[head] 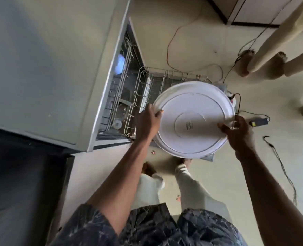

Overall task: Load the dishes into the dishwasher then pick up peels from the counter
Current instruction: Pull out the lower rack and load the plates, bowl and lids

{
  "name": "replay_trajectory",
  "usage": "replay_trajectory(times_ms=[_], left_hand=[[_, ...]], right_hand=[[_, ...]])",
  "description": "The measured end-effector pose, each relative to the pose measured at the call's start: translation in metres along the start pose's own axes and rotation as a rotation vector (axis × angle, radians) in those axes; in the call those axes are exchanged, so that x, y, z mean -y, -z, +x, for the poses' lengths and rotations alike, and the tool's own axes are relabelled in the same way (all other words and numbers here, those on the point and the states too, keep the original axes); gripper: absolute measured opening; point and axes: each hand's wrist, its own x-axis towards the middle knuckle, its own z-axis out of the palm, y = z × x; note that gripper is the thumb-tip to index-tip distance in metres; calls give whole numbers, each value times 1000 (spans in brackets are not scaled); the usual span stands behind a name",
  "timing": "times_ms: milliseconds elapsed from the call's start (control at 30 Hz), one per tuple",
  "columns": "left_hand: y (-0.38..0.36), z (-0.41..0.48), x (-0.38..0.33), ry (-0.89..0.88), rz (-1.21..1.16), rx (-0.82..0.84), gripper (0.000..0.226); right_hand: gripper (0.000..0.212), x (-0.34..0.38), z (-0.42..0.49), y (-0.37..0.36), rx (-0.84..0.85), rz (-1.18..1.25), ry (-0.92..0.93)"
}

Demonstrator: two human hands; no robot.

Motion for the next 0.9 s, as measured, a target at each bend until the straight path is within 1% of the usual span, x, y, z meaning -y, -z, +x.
replay_trajectory(times_ms=[100,200,300,367,433,500,567,633,767,833,900], left_hand=[[-46,26,19,43,13,65,40],[-78,60,36,47,37,106,39],[-100,110,50,35,-2,116,39],[-107,145,54,26,-39,79,43],[-109,183,49,5,-45,37,46],[-107,221,41,7,-89,0,50],[-103,258,36,-27,-72,-79,50],[-103,295,36,-99,-6,-142,49],[-100,352,30,-195,114,-171,49],[-102,375,27,-211,111,-183,49],[-106,391,28,-209,87,-186,49]], right_hand=[[41,-41,27,-23,-15,-67,-51],[42,-61,55,-50,-14,-117,-89],[46,-72,92,-83,-31,-117,-25],[47,-71,120,-105,-39,-112,28],[49,-60,156,-127,-19,-110,62],[51,-42,192,-147,-19,-39,120],[45,-23,224,-162,-51,30,191],[42,-9,255,-173,-46,16,209],[53,11,313,-188,-77,-49,233],[61,12,335,-197,-72,-106,242],[57,17,346,-205,-52,-131,232]])
